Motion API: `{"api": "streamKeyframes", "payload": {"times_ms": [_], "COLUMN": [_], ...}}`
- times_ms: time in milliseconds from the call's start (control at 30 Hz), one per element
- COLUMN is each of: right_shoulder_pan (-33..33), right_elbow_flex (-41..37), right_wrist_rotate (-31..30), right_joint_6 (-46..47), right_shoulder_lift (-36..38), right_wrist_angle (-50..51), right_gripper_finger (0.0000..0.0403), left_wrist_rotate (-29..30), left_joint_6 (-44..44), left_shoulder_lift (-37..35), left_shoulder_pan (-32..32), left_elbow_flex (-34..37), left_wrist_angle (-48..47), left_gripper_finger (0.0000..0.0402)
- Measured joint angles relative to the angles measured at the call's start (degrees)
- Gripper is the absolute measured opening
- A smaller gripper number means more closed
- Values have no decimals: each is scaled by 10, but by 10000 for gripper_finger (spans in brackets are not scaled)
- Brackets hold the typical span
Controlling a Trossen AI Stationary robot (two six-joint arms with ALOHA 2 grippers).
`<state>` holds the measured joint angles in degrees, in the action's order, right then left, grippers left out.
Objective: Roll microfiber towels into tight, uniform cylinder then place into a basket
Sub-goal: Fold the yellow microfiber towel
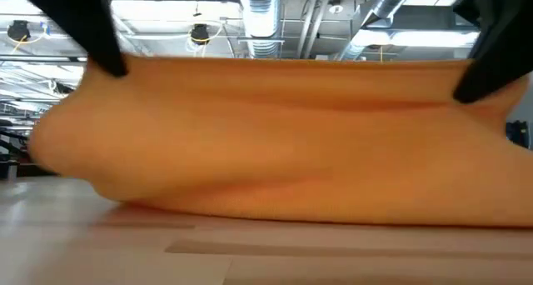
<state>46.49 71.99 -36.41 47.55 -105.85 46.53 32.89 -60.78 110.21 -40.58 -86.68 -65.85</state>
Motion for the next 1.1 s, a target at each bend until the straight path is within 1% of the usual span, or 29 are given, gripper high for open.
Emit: {"api": "streamKeyframes", "payload": {"times_ms": [133, 200, 300, 433, 567, 700, 867, 1100], "right_shoulder_pan": [-23, -36, -59, -91, -118, -139, -147, -146], "right_elbow_flex": [-1, 0, 0, 0, -1, -1, -1, -1], "right_wrist_rotate": [-4, -13, -17, -13, -10, -8, 7, 16], "right_joint_6": [0, 0, 0, -21, -25, -25, 2, 22], "right_shoulder_lift": [1, 1, 1, 1, 1, -3, -3, -3], "right_wrist_angle": [44, 64, 91, 107, 105, 102, 97, 119], "right_gripper_finger": [13, 12, 8, 8, 11, 7, 9, 6], "left_wrist_rotate": [48, 65, 65, 47, 67, 72, 81, 87], "left_joint_6": [-2, -9, -10, -13, -13, -16, 6, 38], "left_shoulder_lift": [0, 0, 0, 5, 5, 5, 6, 5], "left_shoulder_pan": [13, 19, 29, 48, 66, 90, 111, 128], "left_elbow_flex": [-45, -59, -59, -49, -25, -5, 23, 45], "left_wrist_angle": [-93, -117, -117, -114, -124, -132, -108, -66], "left_gripper_finger": [0, 0, 0, 0, 0, 0, 0, 0]}}
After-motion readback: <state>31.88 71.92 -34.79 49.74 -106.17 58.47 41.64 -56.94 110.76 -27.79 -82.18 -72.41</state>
